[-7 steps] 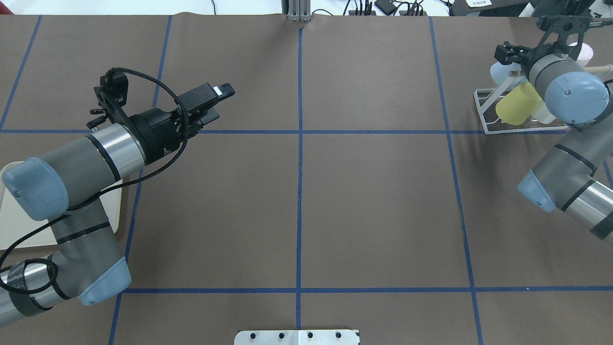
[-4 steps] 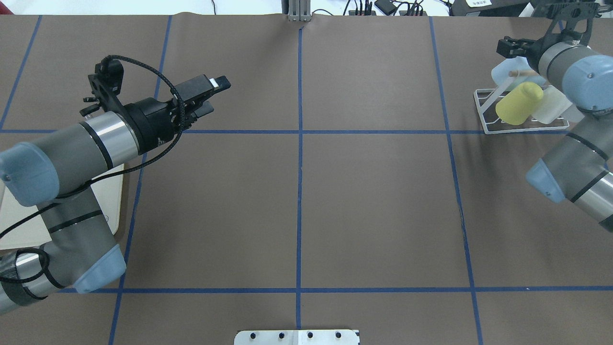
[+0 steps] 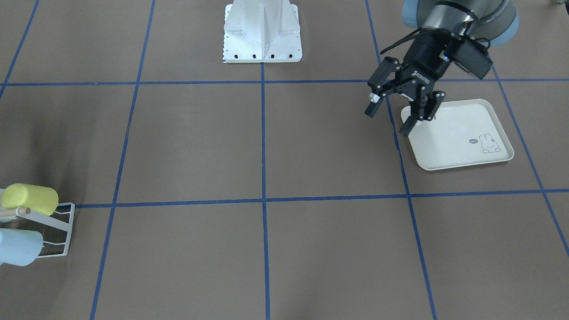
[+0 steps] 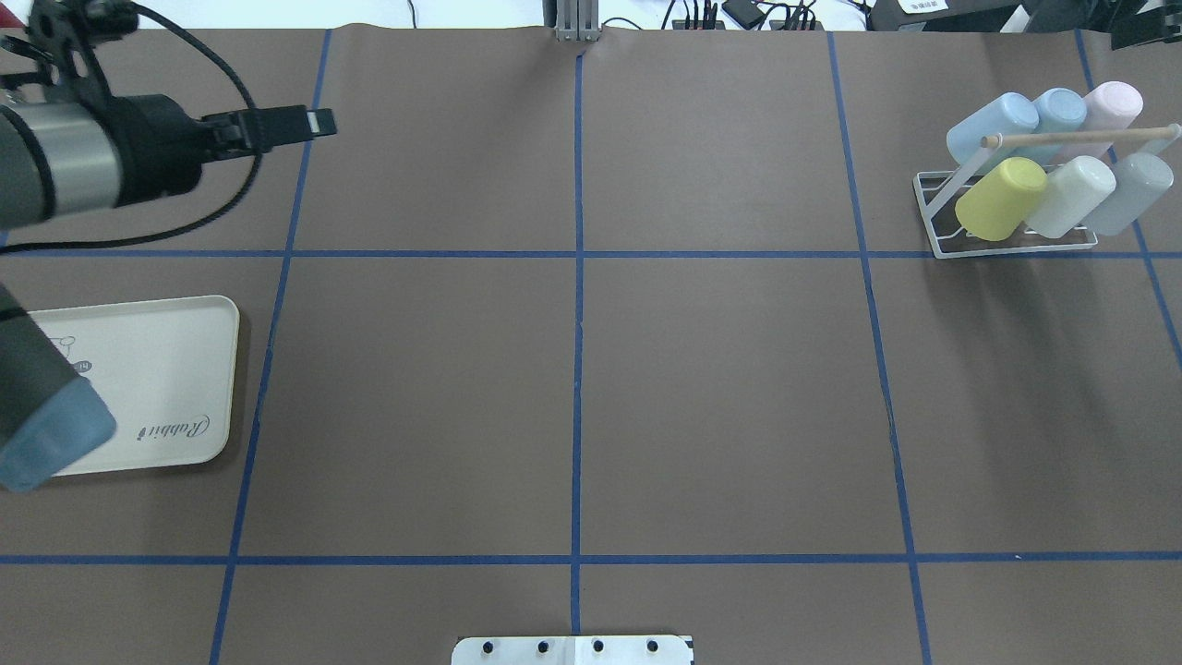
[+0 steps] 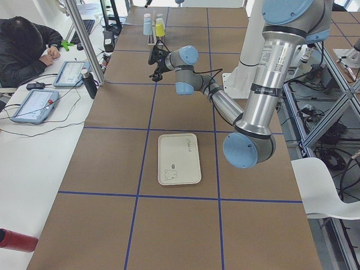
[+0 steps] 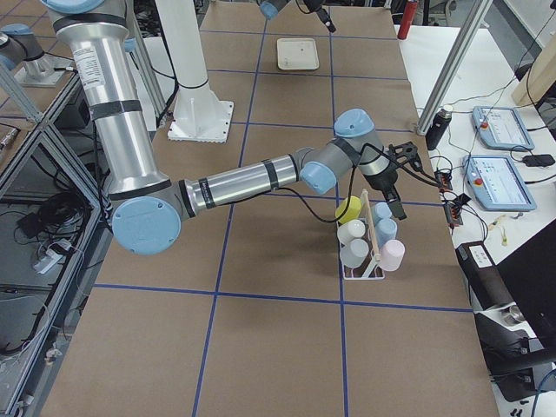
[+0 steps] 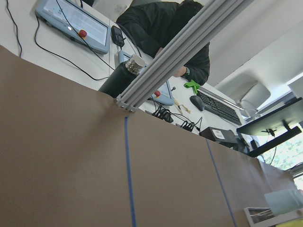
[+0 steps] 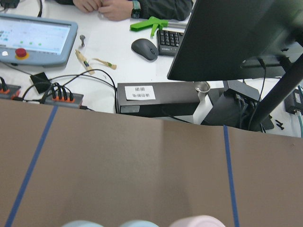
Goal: Transfer IKEA cup to right arm and place on rack
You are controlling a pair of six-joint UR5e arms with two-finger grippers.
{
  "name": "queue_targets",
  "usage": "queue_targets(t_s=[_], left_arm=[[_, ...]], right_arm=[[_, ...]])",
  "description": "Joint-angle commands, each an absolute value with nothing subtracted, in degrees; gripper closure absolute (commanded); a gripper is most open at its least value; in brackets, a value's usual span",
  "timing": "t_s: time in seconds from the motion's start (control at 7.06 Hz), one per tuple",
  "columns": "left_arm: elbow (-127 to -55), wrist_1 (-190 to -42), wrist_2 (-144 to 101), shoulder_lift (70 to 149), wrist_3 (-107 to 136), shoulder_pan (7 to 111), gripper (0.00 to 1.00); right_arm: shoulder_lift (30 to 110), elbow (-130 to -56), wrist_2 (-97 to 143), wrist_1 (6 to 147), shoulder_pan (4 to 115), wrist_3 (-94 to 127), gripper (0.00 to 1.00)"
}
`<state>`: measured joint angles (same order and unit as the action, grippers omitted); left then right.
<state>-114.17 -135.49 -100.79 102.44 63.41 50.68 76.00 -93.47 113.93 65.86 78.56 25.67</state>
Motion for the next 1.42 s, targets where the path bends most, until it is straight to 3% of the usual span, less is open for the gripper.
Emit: queue_targets(t_s=[0.0, 0.28, 0.57, 0.99, 1.28], left_arm=[[-113.66, -132.19, -115.95, 96.79, 38.88, 64.97, 0.01], [-109.71, -125.54, -123.54, 95.89, 19.87, 73.88, 0.01], [-103.49, -125.77, -129.78, 93.70, 15.65, 80.38, 0.01], [-96.08, -126.74, -139.36, 92.56, 15.38, 90.58, 0.00], [-92.48, -127.44, -138.87, 91.58, 14.94, 90.62, 0.01]], right_arm=[[76.11, -93.61, 130.09, 79.04, 86.54, 10.18, 0.00], [76.64, -93.43, 134.81, 89.95, 87.89, -1.88, 0.00], [77.86, -95.34, 134.40, 98.06, 88.15, -9.04, 0.00], [82.52, -94.85, 133.94, 97.30, 87.37, -8.79, 0.00], [84.81, -94.13, 134.03, 97.03, 87.36, -8.79, 0.00]])
